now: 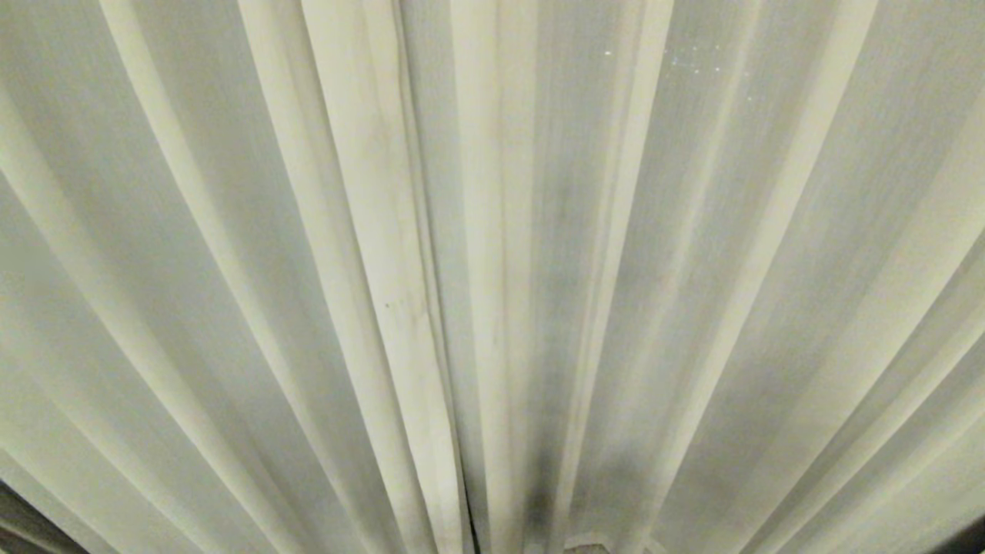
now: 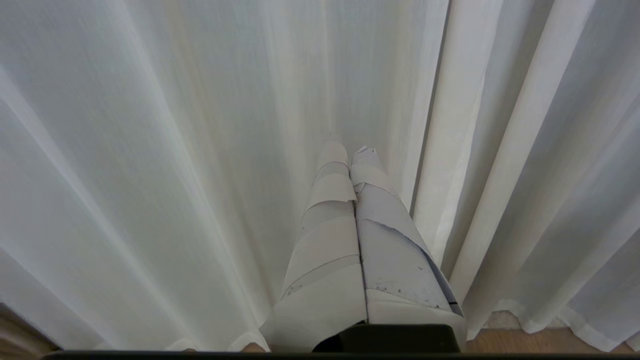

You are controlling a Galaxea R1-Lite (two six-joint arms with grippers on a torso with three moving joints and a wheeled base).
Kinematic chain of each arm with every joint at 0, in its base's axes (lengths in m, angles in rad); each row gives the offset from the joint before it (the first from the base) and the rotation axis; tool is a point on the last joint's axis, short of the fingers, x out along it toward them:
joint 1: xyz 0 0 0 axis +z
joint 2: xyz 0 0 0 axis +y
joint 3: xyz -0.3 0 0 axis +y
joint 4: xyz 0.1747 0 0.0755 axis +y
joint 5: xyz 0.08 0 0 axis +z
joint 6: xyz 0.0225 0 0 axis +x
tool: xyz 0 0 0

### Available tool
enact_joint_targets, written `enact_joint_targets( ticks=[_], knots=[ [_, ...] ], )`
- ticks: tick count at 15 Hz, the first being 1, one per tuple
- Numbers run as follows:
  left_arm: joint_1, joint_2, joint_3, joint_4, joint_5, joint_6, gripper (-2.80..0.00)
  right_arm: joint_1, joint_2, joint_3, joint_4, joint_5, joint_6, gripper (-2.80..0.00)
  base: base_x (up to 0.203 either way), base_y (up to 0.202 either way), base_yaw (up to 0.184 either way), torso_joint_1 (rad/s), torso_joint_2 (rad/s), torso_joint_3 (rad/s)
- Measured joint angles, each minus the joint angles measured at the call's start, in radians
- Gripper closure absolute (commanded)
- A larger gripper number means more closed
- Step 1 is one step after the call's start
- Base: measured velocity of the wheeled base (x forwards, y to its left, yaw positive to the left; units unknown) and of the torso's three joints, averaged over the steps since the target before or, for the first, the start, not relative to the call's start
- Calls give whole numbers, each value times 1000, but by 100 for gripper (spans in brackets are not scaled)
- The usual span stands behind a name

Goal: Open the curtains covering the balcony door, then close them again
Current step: Pull the outer curtains open on both sides

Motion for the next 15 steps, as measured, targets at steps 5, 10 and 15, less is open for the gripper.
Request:
enact_joint_targets(
  ticks=[5, 10, 15],
  knots=[
    [0, 0, 0, 0, 0, -8, 0, 0, 0, 0, -1, -2, 31, 0, 0, 0, 0, 0, 0, 0],
    [0, 0, 0, 1, 6, -25, 0, 0, 0, 0, -2, -2, 31, 0, 0, 0, 0, 0, 0, 0],
    [0, 0, 0, 0, 6, -16, 0, 0, 0, 0, -2, -2, 30, 0, 0, 0, 0, 0, 0, 0]
  ],
)
